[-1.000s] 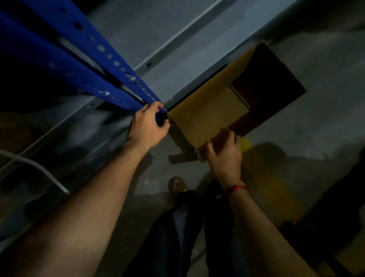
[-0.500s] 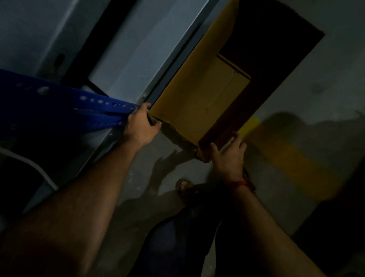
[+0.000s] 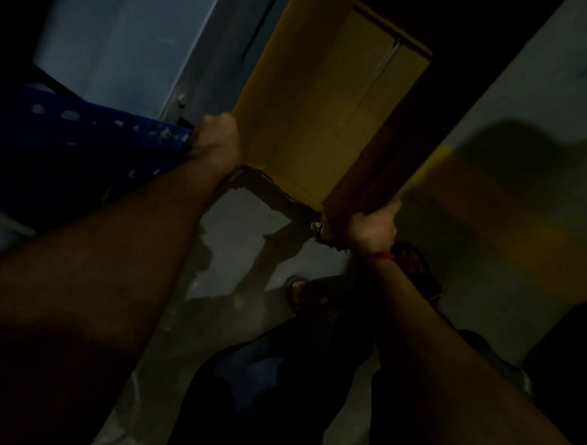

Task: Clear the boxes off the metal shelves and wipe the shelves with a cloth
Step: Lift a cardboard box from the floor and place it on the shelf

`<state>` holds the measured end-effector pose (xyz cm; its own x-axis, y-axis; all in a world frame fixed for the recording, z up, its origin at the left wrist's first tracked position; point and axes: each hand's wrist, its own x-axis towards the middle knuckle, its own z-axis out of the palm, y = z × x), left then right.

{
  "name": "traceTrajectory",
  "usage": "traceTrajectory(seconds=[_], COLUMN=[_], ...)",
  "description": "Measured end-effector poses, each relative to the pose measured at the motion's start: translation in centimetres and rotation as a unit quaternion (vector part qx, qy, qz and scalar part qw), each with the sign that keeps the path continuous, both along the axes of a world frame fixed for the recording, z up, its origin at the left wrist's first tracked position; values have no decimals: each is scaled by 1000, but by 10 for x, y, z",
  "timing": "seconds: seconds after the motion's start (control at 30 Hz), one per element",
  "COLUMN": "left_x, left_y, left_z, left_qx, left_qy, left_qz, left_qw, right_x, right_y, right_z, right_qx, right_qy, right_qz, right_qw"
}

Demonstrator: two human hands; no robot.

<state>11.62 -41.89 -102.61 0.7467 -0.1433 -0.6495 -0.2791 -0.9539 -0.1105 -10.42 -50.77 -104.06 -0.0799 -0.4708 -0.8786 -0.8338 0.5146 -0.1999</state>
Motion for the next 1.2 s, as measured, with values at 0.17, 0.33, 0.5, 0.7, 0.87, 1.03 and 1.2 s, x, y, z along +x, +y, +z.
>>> traceTrajectory(seconds=[0.17,0.33,0.5,0.7,0.87,1.03,1.2], left_x=[-8,-21,-35,-32,-41,-55,-53], left_y=[0,7,-20,-50,-51,-53,-63], left_z=[17,54,123,199,240,269,290], left_qx=[-30,-232,-363,-400,-398,-412,-395], left_qy=[-41,-35,-70,-43,53,121,108], left_qz=[4,90,132,145,144,125,29], left_qw=[999,968,920,904,904,894,912], right_x=[-8,-18,-10,4,4,-6,-25], right_y=[-10,-39,-72,-97,-93,-79,-80], right_z=[21,70,140,221,269,292,306], right_qx=[-34,-81,-107,-143,-144,-182,-265], right_qy=[17,37,29,-39,-119,-140,-120], right_qz=[43,64,37,-32,-15,32,5], right_qw=[998,994,993,988,982,973,957])
